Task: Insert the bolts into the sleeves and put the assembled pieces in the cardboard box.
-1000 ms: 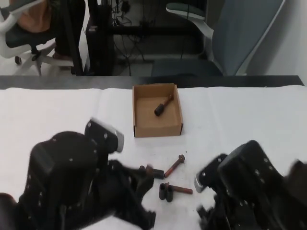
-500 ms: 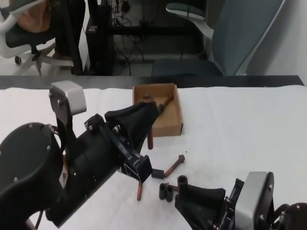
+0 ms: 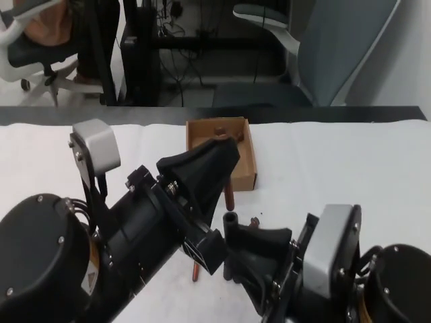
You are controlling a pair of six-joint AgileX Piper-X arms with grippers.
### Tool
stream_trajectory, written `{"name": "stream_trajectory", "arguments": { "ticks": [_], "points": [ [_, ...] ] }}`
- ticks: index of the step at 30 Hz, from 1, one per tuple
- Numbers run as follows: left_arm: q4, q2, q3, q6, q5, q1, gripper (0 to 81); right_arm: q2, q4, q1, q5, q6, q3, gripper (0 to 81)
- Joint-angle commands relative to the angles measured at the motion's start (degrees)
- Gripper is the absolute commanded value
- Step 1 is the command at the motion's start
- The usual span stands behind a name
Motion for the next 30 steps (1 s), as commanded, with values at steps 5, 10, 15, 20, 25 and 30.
{"name": "stream_trajectory", "arguments": {
  "ticks": [5, 10, 15, 20, 25, 30],
  "points": [
    [-0.3, -0.2, 1.9, 0.6, -0.5, 0.0, 1.8, -0.1, -1.2, 0.1, -0.4, -1.3, -1.9, 0.4],
    [-0.3, -0.2, 3.3, 0.6, -0.8, 0.0, 1.8, -0.1, -1.2, 0.1, -2.2, -1.2, -1.9, 0.4],
    [-0.3, -0.2, 3.4, 2.7, -0.8, 0.0, 1.8, -0.1, -1.2, 0.2, -3.8, -1.2, -2.8, 0.4],
    [-0.3, -0.2, 3.4, 3.2, -0.8, 0.0, 1.8, -0.1, -1.2, 0.2, -3.8, -1.2, -3.8, 0.4],
    [-0.3, -0.2, 3.9, 3.3, 2.5, 0.0, 1.1, -0.1, -2.3, 0.0, -1.6, -1.2, -3.8, 0.4],
    [-0.3, -0.2, 3.9, 5.8, 8.3, 0.0, 37.2, -0.1, -2.5, -0.3, 0.2, -2.8, -3.8, 0.4]
  ]
}}
